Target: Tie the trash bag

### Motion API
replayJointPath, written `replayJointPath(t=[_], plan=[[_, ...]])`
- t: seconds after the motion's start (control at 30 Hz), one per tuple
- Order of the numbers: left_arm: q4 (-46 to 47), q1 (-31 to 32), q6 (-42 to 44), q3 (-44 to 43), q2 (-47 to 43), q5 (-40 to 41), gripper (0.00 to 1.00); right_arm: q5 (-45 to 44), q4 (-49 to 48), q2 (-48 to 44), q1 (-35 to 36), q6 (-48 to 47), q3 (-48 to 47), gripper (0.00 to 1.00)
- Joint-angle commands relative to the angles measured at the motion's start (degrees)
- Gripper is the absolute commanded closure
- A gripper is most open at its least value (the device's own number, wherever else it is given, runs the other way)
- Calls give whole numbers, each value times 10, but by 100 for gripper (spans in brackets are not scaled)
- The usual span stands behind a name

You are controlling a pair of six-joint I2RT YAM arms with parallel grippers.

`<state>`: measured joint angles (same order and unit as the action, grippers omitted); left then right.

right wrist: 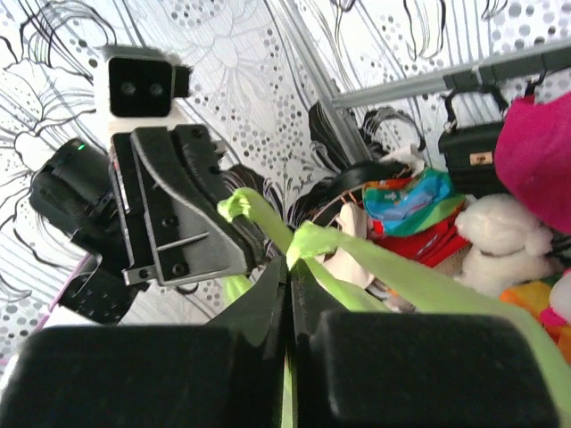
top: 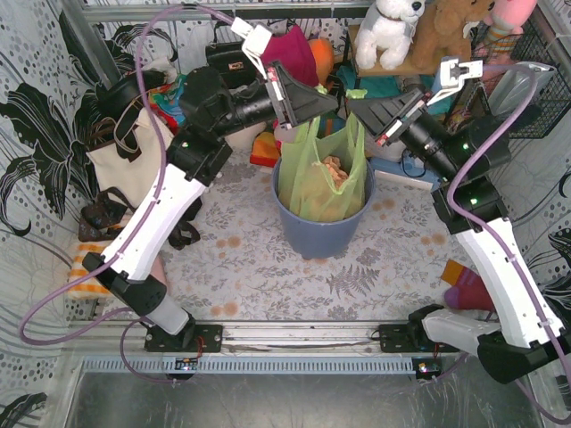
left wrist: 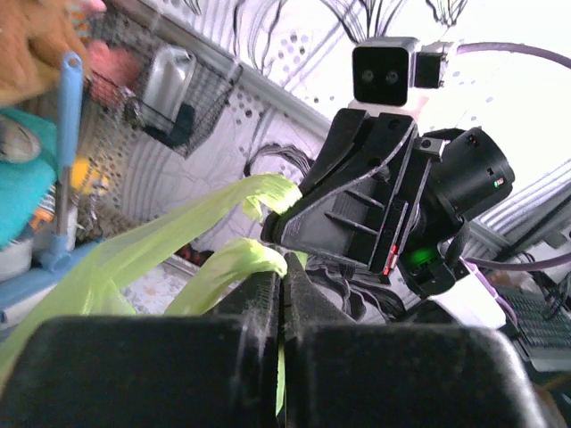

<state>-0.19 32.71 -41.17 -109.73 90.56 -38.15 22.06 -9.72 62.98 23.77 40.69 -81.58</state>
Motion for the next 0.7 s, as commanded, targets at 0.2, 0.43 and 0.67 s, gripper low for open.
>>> replayJointPath(t=[0.2, 0.43, 0.67], plan=[[-15, -152, 8, -66, -93, 13, 100, -91, 25, 38, 0, -55, -163, 100], [22, -161, -17, 49, -148, -7, 100, -124, -5, -16, 0, -30, -40, 100], [1, -177, -4, 163, -219, 38, 100, -146, -44, -65, 0, -6, 81, 100]])
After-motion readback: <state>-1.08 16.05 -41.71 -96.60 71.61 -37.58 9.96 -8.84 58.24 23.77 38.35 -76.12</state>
